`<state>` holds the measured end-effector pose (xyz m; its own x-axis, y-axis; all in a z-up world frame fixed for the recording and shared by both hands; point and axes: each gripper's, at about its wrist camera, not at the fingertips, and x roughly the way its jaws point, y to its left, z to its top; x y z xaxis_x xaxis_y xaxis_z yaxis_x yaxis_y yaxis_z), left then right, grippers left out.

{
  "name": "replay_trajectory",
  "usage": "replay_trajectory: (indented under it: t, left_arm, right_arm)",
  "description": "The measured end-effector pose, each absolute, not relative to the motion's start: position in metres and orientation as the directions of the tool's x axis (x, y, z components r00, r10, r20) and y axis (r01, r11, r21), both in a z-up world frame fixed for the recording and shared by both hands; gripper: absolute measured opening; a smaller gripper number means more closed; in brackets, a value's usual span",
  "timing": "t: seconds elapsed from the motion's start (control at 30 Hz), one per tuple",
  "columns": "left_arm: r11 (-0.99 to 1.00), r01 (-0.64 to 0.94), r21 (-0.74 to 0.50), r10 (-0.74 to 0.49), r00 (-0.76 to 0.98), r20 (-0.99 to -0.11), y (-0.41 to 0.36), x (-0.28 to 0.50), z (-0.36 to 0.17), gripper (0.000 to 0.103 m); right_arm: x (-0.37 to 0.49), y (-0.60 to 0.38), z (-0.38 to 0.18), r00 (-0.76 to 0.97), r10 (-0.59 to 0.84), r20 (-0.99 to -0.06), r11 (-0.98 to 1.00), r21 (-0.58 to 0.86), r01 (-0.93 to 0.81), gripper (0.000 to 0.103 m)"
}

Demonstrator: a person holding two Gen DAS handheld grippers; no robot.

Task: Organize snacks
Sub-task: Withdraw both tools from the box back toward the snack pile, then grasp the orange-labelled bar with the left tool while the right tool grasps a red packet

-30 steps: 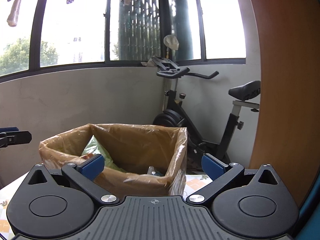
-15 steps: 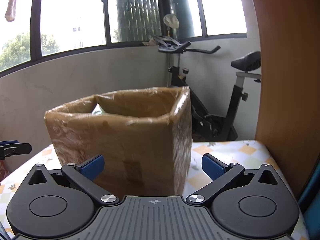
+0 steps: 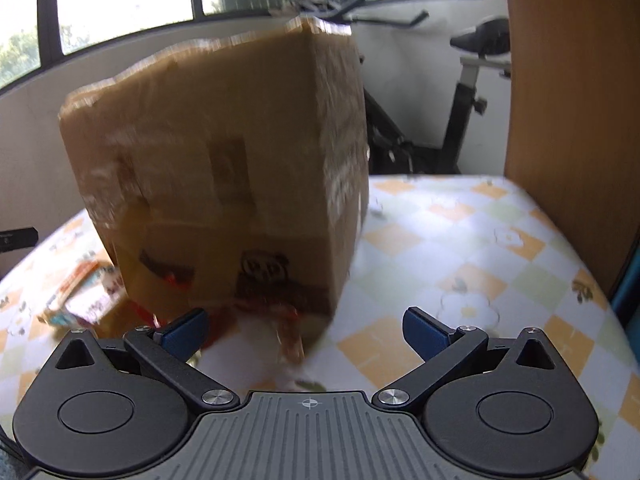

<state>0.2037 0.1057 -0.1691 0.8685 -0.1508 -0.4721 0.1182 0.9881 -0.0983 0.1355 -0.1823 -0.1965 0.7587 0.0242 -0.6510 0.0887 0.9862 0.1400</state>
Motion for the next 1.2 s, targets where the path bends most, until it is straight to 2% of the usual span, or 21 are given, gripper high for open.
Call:
replay_trajectory:
  t: [0.1,0.17,0.33,0.47,0.6,0.63,0.67,0.7,0.77,0.8,0.97,1.2]
  left_arm:
    - [0.988,0.105,-0.11,-0.146,0.858,-0.492,0.109,0.203,-0.177,0.103]
    - [0.988,0.105,-0.114,-0.149,0.849,-0.508,0.112,0.202,-0.181,0.103]
    - [0.986,0.101,-0.132,-0.157,0.828,-0.539,0.118,0.202,-0.187,0.103]
    - [0.984,0.104,-0.142,-0.166,0.817,-0.552,0.119,0.199,-0.19,0.103]
    - [0.984,0.12,-0.133,-0.174,0.811,-0.559,0.111,0.201,-0.194,0.103]
    - [0.984,0.122,-0.133,-0.176,0.807,-0.564,0.11,0.202,-0.195,0.103]
    - [0.983,0.124,-0.132,-0.178,0.803,-0.569,0.109,0.202,-0.196,0.103]
    - [0.983,0.127,-0.13,-0.179,0.798,-0.575,0.108,0.203,-0.197,0.103]
    - [0.983,0.134,-0.129,-0.185,0.789,-0.586,0.108,0.203,-0.198,0.103]
    - [0.981,0.142,-0.132,-0.193,0.784,-0.59,0.108,0.203,-0.199,0.103]
    - [0.973,0.173,-0.154,-0.231,0.759,-0.608,0.11,0.205,-0.202,0.101]
    - [0.976,0.179,-0.122,-0.216,0.76,-0.613,0.11,0.205,-0.204,0.087]
  right_arm:
    - [0.138,-0.183,-0.204,0.748,0.03,-0.663,0.984,0.152,0.095,0.077]
    - [0.141,-0.181,-0.204,0.755,0.032,-0.655,0.986,0.145,0.084,0.074]
    - [0.156,-0.164,-0.197,0.772,0.019,-0.636,0.999,0.038,0.007,0.072]
    - [0.173,-0.145,-0.202,0.764,0.003,-0.645,0.99,-0.104,-0.091,0.061]
    - [0.19,-0.13,-0.21,0.76,0.0,-0.65,0.972,-0.178,-0.153,0.056]
    - [0.194,-0.128,-0.213,0.755,-0.001,-0.655,0.97,-0.186,-0.16,0.053]
    - [0.196,-0.126,-0.214,0.751,-0.003,-0.661,0.969,-0.188,-0.162,0.043]
    - [0.198,-0.126,-0.216,0.747,0.002,-0.665,0.97,-0.18,-0.162,0.032]
    - [0.197,-0.127,-0.218,0.744,0.013,-0.668,0.978,-0.148,-0.15,0.021]
    - [0.195,-0.127,-0.218,0.749,0.018,-0.662,0.982,-0.131,-0.139,0.01]
    - [0.169,-0.13,-0.21,0.804,0.066,-0.591,0.994,-0.029,-0.102,0.001]
    - [0.145,-0.143,-0.201,0.821,0.11,-0.56,0.991,0.12,-0.051,0.001]
